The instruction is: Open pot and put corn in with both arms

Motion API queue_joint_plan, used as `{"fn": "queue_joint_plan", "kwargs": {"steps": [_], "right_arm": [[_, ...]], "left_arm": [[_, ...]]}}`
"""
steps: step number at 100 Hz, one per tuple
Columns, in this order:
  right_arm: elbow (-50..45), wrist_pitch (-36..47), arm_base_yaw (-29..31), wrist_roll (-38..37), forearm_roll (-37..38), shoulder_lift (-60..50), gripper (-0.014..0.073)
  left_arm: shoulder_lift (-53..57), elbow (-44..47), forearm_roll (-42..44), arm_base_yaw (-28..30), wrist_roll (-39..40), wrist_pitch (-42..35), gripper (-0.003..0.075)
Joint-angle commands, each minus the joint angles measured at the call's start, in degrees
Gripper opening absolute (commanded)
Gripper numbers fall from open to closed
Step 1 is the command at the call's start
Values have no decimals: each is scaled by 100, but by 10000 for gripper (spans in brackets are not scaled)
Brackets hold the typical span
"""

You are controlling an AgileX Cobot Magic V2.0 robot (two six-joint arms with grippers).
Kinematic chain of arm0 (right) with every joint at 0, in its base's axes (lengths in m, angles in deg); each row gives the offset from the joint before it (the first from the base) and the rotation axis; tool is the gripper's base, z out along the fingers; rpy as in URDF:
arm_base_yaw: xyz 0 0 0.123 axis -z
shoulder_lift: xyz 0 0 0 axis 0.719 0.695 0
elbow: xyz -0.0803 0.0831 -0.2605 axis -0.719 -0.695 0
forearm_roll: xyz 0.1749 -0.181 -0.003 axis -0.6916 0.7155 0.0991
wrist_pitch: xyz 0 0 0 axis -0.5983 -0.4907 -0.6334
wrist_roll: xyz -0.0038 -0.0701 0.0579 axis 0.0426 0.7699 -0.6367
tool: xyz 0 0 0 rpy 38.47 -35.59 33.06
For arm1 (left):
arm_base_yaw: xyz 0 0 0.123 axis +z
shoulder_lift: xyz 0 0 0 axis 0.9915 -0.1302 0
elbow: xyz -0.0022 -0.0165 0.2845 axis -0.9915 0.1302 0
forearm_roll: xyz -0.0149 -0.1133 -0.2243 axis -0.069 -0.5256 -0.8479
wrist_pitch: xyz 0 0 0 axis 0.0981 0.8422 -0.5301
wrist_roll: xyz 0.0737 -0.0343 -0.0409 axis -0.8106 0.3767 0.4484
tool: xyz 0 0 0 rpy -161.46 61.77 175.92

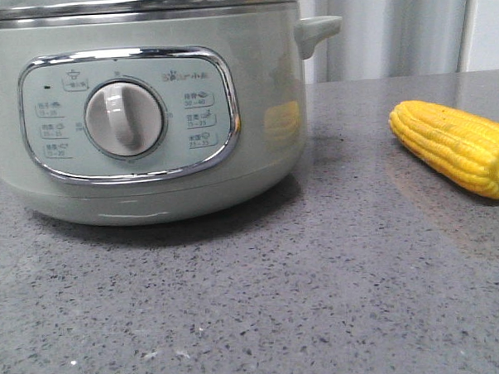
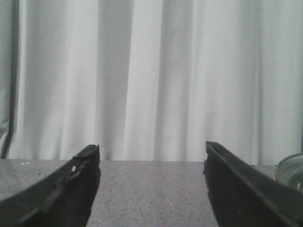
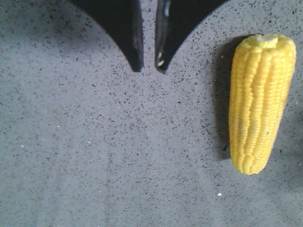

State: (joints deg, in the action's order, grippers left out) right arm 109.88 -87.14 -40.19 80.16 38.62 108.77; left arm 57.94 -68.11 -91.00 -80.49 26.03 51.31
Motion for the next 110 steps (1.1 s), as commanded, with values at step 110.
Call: {"fn": "queue_joint_plan", "kwargs": {"steps": [110], "right_arm": [[222, 393, 45, 25, -46, 44, -16]], "left_arm": [[-4923, -2666, 279, -3743, 65, -2034, 447]]}}
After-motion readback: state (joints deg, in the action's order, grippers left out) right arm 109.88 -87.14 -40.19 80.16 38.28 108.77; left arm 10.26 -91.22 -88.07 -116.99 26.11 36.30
